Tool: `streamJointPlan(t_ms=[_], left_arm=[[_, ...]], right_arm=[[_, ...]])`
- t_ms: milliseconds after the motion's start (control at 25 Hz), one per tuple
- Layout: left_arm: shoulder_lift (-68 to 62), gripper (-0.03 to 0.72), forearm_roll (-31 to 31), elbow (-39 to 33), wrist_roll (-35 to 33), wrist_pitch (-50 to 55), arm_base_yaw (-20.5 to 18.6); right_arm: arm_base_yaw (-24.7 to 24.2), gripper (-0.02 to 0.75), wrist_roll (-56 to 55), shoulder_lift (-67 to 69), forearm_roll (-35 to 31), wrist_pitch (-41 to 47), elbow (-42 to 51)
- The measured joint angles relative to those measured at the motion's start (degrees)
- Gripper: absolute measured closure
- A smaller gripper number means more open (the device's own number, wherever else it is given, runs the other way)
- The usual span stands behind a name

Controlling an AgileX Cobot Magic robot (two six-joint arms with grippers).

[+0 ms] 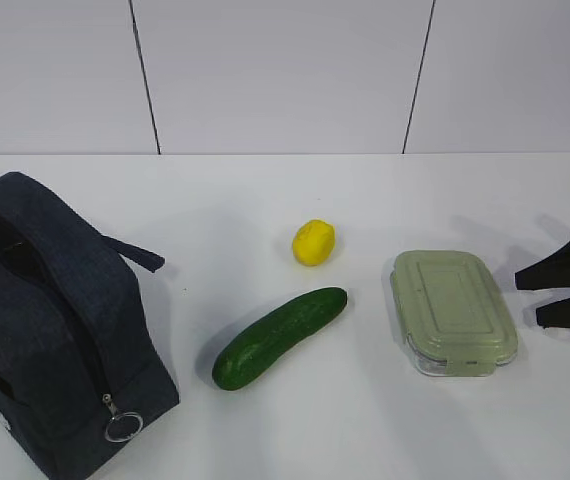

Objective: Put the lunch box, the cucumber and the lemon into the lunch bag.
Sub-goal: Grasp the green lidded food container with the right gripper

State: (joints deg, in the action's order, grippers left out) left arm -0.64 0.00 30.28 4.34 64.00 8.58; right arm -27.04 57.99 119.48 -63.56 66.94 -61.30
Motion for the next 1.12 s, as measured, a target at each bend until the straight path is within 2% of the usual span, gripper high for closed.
streamJointPlan(t_ms=[400, 1120], left_arm=[[0.00, 0.446, 0.00, 0.00, 0.00, 0.00, 0.00], [0.00, 0.446, 0.00, 0.00, 0.00, 0.00, 0.00]], right_arm=[[4.40, 0.213, 0.25, 0.00, -0.04, 0.00, 0.00], [4.39, 0.213, 1.89, 0.00, -2.78, 0.00, 0.00]])
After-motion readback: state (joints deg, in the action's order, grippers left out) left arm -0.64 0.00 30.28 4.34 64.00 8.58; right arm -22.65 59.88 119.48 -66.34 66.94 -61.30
